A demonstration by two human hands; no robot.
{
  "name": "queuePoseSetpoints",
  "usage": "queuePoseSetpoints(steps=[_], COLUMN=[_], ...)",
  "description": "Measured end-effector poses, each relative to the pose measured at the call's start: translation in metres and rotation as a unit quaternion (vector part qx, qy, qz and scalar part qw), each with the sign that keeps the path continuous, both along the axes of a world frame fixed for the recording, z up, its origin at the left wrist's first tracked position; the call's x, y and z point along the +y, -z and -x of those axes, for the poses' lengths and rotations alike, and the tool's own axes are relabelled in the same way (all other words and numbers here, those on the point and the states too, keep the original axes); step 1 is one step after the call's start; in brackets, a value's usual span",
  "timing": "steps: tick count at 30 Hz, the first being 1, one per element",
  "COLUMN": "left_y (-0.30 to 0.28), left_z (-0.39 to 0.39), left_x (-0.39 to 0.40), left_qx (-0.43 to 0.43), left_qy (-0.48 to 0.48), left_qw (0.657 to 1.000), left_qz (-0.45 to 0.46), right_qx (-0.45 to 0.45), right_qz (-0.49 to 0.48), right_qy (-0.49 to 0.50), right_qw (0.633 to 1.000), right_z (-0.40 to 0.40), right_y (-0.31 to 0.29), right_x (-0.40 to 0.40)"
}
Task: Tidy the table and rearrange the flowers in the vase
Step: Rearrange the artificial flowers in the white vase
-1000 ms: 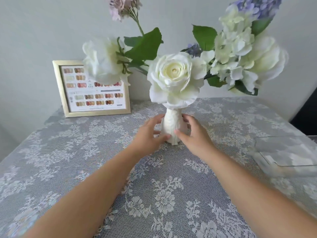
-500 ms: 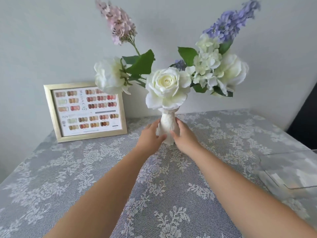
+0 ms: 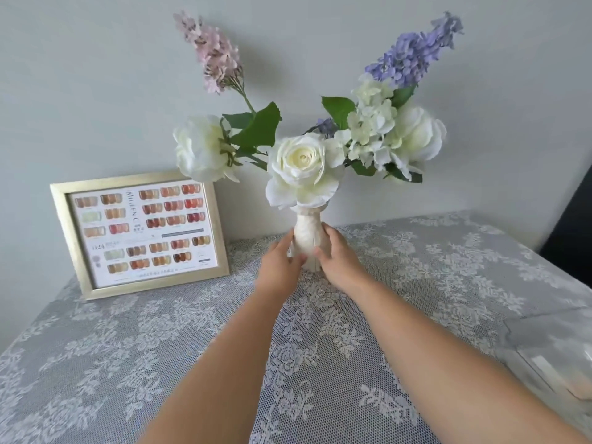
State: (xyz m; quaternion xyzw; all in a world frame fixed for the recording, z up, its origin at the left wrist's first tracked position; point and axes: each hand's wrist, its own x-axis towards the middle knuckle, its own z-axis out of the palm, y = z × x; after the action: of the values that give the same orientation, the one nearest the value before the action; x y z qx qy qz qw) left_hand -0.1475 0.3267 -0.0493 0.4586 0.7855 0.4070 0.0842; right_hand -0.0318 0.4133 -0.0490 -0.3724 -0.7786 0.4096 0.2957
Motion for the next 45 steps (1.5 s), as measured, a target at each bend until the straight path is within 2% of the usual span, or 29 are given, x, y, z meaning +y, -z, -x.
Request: queuePoseSetpoints(steps=[6,11,13,16,19,22,25,28,32,34,36,38,41,45], left_y=[0.005,-0.002,-0.009,-0.033,-0.066,-0.096,-0.117,-0.135,-0.147,-0.152,-0.156,-0.158,-0.159,-0.171], left_z=[0.000,0.002,0.005,0.016,0.029,0.036,0.038,0.033,0.022,0.017,0.013,0.010,0.005,-0.005], left_x=[0.003,-0.004,-0.015,-0.037,-0.058,-0.063,-0.055,-0.047,-0.038,-0.035,-0.033,-0.033,-0.033,-0.037], left_qx=[-0.002,0.006,-0.013,-0.046,-0.109,-0.200,-0.341,-0.421,-0.452,-0.469,-0.470,-0.439,-0.357,-0.255], left_qy=[0.001,0.022,0.009,-0.028,-0.038,-0.031,-0.009,0.009,0.016,0.013,0.008,0.014,0.047,0.056], left_qw=[1.000,1.000,1.000,0.992,0.966,0.934,0.886,0.851,0.837,0.818,0.800,0.798,0.821,0.859], left_qz=[-0.010,0.017,-0.010,-0.115,-0.231,-0.296,-0.314,-0.313,-0.309,-0.333,-0.372,-0.411,-0.443,-0.441], right_qx=[0.026,0.035,0.070,0.172,0.240,0.282,0.295,0.296,0.294,0.292,0.291,0.303,0.333,0.347], right_qz=[0.024,0.012,-0.002,-0.012,-0.034,-0.035,0.061,0.165,0.132,0.131,0.126,0.119,0.119,0.105], right_qy=[-0.006,-0.011,0.019,0.072,0.096,0.083,0.046,0.016,0.009,-0.017,-0.045,-0.061,-0.068,-0.028], right_qw=[0.999,0.999,0.997,0.982,0.965,0.955,0.952,0.941,0.947,0.947,0.947,0.944,0.933,0.932], right_z=[0.001,-0.004,-0.013,-0.037,-0.061,-0.074,-0.068,-0.057,-0.045,-0.041,-0.037,-0.035,-0.033,-0.031], right_y=[0.004,-0.001,-0.007,-0.022,-0.044,-0.072,-0.100,-0.122,-0.143,-0.149,-0.152,-0.155,-0.160,-0.169], right_x=[0.003,-0.003,-0.008,-0.016,-0.021,-0.021,-0.014,-0.006,-0.004,-0.006,-0.006,-0.006,-0.003,0.001])
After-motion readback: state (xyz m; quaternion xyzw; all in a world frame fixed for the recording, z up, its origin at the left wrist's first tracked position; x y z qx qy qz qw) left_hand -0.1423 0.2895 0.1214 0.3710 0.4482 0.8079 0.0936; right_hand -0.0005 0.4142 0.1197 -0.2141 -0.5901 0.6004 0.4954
